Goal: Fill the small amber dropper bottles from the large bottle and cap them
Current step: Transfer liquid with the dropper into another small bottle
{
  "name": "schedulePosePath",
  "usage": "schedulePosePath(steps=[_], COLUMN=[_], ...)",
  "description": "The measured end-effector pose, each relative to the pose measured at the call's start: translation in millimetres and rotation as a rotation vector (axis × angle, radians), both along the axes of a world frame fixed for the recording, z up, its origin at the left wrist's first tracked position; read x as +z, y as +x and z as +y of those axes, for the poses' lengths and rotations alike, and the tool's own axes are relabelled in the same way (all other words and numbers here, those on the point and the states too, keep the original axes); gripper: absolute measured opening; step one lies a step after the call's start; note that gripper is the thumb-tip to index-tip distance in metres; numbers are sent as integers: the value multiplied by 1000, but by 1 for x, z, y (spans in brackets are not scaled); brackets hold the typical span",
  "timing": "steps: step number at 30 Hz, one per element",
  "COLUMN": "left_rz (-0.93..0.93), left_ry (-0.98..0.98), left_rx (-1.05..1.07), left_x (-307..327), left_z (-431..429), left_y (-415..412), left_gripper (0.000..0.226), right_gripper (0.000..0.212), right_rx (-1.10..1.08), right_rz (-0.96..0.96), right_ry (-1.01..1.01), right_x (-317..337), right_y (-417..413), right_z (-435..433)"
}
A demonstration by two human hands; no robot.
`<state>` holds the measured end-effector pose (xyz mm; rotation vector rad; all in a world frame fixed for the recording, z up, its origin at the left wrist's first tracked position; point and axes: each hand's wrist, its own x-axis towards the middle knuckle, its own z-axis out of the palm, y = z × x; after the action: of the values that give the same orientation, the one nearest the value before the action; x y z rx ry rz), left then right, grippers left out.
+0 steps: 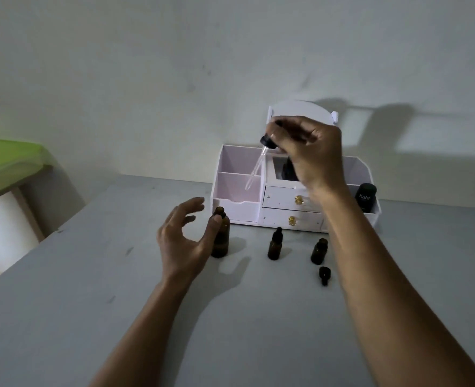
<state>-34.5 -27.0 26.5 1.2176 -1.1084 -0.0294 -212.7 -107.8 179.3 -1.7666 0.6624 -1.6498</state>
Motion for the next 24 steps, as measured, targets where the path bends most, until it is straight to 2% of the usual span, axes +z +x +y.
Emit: schedulePosePath(steps=[2, 5, 8, 10, 12, 17, 24], left_rz=[-18, -29, -59, -88, -99, -55, -19], left_ry=[-44, -10, 96, 215, 316, 475, 578], left_rx=[5, -101, -286, -429, -486, -483, -448], left_x=[8, 14, 13, 10, 5, -10, -24], left_z=[7, 11, 11, 8, 1, -29, -57], left_y=[-20, -57, -96, -120, -139, -167, -171], left_gripper=[27, 23, 24, 30, 39, 56, 61], right_gripper=[6, 6, 7, 7, 7, 18, 18], right_rx=[-21, -64, -105, -121, -126, -175, -222], right_rz=[11, 53, 104, 139, 164, 214, 225], right_ry=[1, 32, 89, 136, 180, 267, 326], right_x=[2, -3, -11, -18, -26, -42, -53], right_y=[-21, -54, -87, -107, -121, -139, -143], right_z=[0, -4, -9, -12, -18, -32, -39])
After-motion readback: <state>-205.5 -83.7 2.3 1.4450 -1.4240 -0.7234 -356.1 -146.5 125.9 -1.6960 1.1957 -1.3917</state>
